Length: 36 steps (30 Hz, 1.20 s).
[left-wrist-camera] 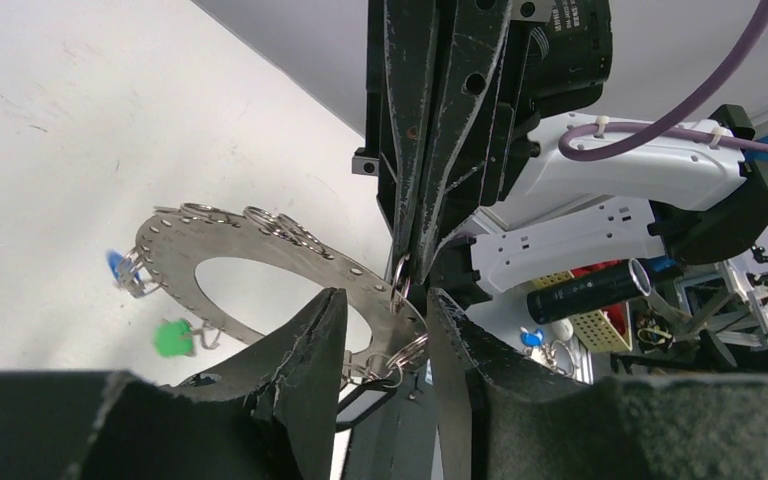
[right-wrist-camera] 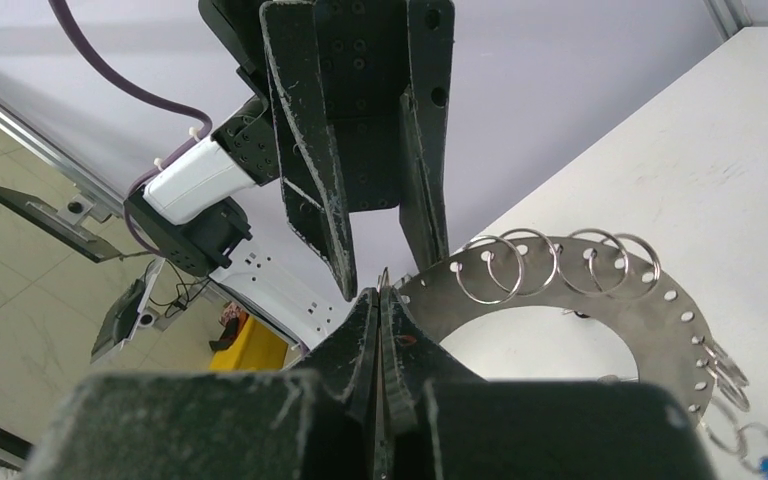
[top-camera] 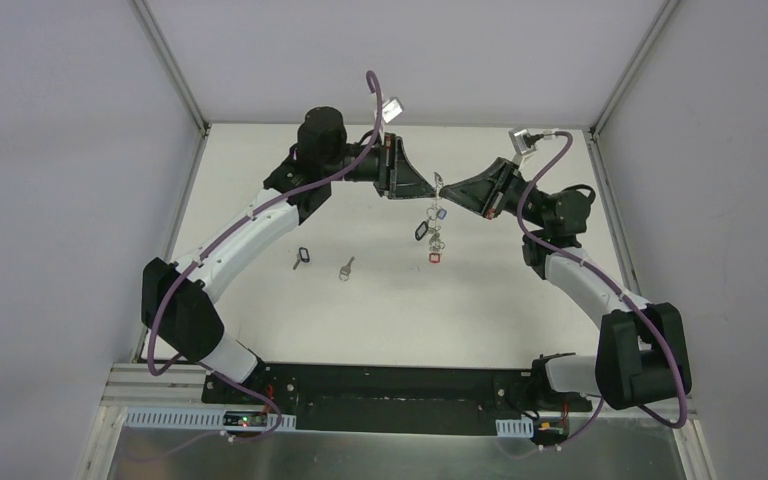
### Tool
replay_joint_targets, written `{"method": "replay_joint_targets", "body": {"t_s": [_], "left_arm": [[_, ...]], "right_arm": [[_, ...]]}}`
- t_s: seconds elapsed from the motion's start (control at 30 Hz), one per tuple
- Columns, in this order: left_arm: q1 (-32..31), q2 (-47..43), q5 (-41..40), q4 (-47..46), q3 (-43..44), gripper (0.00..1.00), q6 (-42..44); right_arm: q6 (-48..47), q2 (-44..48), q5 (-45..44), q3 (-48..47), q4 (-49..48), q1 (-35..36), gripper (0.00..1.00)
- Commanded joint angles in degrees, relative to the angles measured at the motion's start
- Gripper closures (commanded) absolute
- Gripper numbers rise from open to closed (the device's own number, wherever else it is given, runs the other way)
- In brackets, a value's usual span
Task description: Put the keys on the keyring
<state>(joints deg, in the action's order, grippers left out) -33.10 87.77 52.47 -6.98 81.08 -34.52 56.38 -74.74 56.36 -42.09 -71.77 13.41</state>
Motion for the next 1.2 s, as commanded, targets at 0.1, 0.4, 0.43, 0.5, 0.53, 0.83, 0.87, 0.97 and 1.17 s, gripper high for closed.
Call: {"method": "replay_joint_targets", "body": {"t_s": [0.1, 0.4, 0.43, 0.5, 0.53, 0.83, 0.87, 0.97, 1.17], "left_arm": [[-1.5, -0.2, 2.1, -4.2, -0.7, 0.69, -1.9], [-1.9, 0.6, 2.6, -5.1, 0.1, 0.78, -3.1], [-2.0, 0.8, 2.7, -5.2, 0.3, 0.8, -3.1], [-2.1, 1.2, 3.0, -5.2, 0.7, 0.83, -3.3], [-2.1, 1.4, 3.1, -5.2, 0.9, 0.85, -3.4], [-2.4, 2.3, 3.6, -4.0, 2.4, 1.0, -2.9], [-2.4, 2.1, 3.6, -3.3, 2.5, 1.0, -2.5], [-2.4, 1.4, 3.3, 1.2, 3.0, 1.0, 1.6], [-2.9, -1.5, 0.4, 17.9, 5.4, 1.0, 17.5]], "right_arm": [[0.3, 1.1, -2.3, 0.4, -5.2, -0.8, 1.0], [-0.2, 1.3, -2.7, 1.0, -4.9, -1.1, 1.0], [-0.2, 1.2, -2.8, 1.1, -4.9, -1.1, 1.0], [-0.3, 1.3, -2.8, 1.0, -4.9, -1.1, 1.0], [-0.3, 1.3, -2.7, 1.2, -4.8, -1.1, 1.0], [-2.0, 2.0, -2.1, 1.9, -3.5, -1.1, 1.0], [-2.3, 2.2, -1.8, 1.8, -3.3, -1.1, 1.0], [-4.7, 2.9, 0.1, 1.5, -2.1, -1.1, 1.0], [-13.1, 5.3, 6.0, -0.1, 5.5, -1.5, 0.69]]}}
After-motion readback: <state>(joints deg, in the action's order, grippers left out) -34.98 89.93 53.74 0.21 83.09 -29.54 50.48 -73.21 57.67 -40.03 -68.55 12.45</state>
